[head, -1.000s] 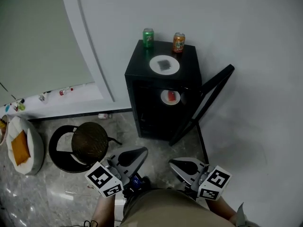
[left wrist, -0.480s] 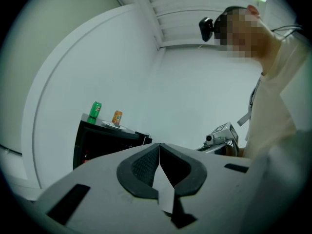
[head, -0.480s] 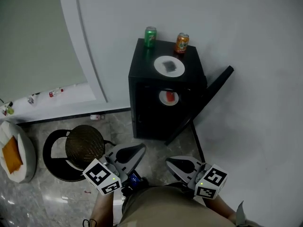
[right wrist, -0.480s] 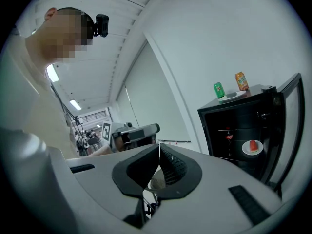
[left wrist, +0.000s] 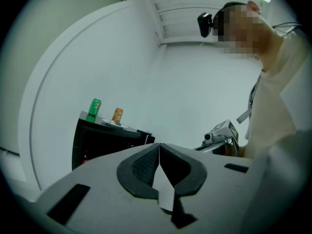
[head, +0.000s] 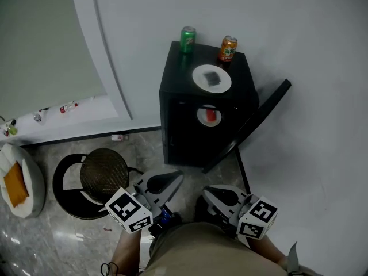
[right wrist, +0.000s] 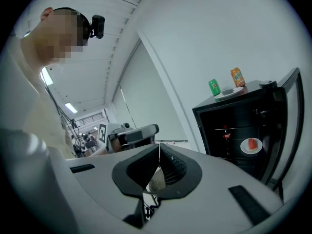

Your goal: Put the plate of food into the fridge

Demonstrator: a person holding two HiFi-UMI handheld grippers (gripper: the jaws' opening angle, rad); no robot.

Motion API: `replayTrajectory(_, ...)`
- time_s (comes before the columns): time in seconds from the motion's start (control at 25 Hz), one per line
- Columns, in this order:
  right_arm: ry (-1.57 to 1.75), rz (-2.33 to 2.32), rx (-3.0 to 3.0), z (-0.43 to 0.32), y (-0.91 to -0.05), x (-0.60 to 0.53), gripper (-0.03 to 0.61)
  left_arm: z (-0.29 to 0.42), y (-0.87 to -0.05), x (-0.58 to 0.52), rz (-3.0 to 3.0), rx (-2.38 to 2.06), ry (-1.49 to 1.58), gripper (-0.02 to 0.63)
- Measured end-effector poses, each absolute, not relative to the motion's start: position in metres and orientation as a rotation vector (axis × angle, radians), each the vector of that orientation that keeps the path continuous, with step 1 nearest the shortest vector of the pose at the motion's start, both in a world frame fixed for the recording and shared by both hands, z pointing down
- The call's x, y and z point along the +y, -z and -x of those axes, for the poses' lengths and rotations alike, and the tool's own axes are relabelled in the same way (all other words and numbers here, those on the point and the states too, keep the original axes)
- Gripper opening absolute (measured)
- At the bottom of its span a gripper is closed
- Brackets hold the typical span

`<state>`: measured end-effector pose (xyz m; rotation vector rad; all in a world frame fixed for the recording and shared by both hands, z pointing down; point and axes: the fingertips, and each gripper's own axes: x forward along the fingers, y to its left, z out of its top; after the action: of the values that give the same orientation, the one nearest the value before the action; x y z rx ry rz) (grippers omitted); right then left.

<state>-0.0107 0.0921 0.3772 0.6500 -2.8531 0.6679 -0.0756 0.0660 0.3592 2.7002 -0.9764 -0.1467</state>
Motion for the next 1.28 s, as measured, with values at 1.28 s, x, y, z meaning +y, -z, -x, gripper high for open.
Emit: replayTrajectory(1.28, -0.778, -0.35, -2.983, -0.124, -0.373, -0.063, 0.02, -0.022, -0.327, -0.089, -2.717, -1.431, -0.137, 0.011)
